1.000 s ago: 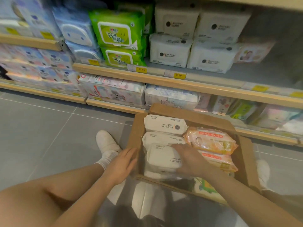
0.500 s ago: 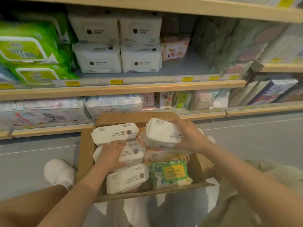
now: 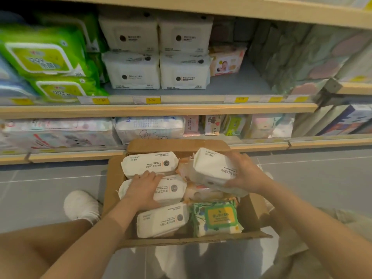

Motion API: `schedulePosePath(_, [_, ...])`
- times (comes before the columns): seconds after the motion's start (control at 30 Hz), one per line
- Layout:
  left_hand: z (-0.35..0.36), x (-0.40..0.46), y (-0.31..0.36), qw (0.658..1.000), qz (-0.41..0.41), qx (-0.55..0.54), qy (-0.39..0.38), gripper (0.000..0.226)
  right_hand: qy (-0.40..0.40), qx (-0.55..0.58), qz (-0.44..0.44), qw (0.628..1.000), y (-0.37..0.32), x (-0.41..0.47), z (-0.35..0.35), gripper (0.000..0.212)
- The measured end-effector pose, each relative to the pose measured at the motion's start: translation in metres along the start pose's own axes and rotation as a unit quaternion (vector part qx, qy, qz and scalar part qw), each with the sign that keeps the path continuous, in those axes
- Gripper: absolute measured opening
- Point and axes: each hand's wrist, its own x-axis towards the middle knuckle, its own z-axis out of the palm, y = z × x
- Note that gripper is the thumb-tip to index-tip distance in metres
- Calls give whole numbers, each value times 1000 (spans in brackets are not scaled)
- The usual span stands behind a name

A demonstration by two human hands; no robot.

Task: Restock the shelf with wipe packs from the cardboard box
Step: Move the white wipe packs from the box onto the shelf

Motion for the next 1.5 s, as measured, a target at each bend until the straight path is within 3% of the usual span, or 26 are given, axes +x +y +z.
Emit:
schedulePosePath(0.2, [-70,-35,-14,996,-35,-63,58,117,10,-29,-10,999,-29,-1,-26,94])
schedulePosePath(0.4, [-113,-59,-61,988,-61,-69,127,96,44,-20,-45,998,-69,24,-57,94])
schedulePosePath(0.7, [-149,-68,-152,968,-132,-44,208,108,69,-66,-123,988,-145,111,-87,90])
schedulePosePath(1.0, [-147,-51,-215,951,-185,-84,232,96,80,-133,-185,970,-225,233,-113,93])
schedulePosePath(1.13, [-148,-48,-220,945,-195,-116,235,96,51,-133,-170,975,-248,280,-109,95])
schedulePosePath(1.3, [-148,-42,-224,947,-193,-120,227,92,-15,-139,-167,976,-254,311,-81,81])
schedulePosePath(1.5, [-142,-44,-225,946,-200,-122,222,95,9,-160,-234,959,-236,326,-54,73])
